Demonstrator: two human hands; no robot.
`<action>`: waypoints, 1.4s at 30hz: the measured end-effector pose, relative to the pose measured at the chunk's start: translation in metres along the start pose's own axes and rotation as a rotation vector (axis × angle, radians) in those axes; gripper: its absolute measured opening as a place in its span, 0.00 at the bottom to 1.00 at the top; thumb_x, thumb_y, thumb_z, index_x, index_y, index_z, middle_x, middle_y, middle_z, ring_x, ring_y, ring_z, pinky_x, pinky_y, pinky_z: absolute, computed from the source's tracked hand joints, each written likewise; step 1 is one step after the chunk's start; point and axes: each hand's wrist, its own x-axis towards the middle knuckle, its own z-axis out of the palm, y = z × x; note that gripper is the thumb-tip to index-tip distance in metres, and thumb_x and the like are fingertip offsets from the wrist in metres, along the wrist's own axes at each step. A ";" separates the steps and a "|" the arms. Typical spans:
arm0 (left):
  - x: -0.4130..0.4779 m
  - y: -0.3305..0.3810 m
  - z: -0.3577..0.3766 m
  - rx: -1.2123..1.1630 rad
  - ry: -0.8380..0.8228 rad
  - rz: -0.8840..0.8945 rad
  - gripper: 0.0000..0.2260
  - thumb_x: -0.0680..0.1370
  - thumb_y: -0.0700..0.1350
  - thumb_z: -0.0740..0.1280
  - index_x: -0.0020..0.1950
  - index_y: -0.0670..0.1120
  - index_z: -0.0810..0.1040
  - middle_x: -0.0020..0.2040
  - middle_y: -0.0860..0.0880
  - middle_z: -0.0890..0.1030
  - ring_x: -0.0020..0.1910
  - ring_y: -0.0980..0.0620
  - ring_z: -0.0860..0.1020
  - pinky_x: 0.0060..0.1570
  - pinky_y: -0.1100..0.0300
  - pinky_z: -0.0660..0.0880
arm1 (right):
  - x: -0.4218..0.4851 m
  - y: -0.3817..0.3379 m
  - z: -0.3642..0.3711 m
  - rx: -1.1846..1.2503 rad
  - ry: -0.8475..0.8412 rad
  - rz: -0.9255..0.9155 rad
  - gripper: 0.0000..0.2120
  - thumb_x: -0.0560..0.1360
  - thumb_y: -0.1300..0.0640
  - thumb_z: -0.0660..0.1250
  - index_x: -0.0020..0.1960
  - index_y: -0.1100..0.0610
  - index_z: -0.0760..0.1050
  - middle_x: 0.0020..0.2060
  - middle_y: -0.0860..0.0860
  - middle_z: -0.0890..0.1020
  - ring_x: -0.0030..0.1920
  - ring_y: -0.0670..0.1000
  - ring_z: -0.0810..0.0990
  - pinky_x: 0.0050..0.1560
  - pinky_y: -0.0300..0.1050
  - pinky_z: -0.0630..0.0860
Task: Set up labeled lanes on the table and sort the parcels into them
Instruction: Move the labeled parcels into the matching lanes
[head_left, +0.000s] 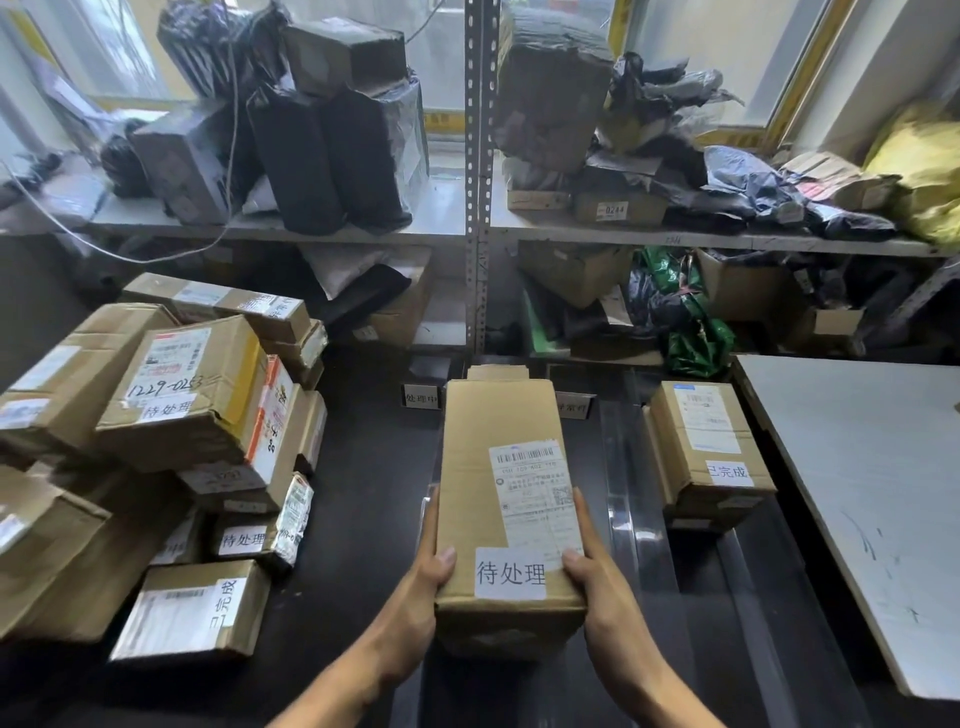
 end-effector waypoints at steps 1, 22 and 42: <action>-0.001 -0.004 0.000 0.009 0.012 -0.006 0.34 0.76 0.54 0.60 0.78 0.54 0.46 0.67 0.55 0.77 0.66 0.52 0.75 0.59 0.63 0.74 | 0.000 0.003 -0.001 0.003 0.006 0.002 0.32 0.72 0.46 0.60 0.75 0.37 0.55 0.63 0.32 0.77 0.65 0.38 0.75 0.62 0.34 0.72; -0.002 -0.003 -0.009 0.092 0.060 0.039 0.43 0.69 0.74 0.60 0.76 0.60 0.45 0.73 0.67 0.65 0.72 0.64 0.65 0.64 0.70 0.67 | -0.001 0.000 -0.003 0.047 0.127 0.003 0.37 0.64 0.24 0.65 0.69 0.34 0.62 0.67 0.29 0.71 0.67 0.31 0.69 0.66 0.32 0.70; -0.092 0.153 -0.191 0.342 0.843 0.527 0.37 0.73 0.73 0.55 0.78 0.57 0.55 0.78 0.57 0.60 0.76 0.61 0.59 0.76 0.52 0.52 | 0.121 -0.154 0.181 -0.126 -0.255 -0.344 0.20 0.71 0.31 0.58 0.62 0.32 0.67 0.67 0.40 0.74 0.64 0.40 0.76 0.67 0.51 0.68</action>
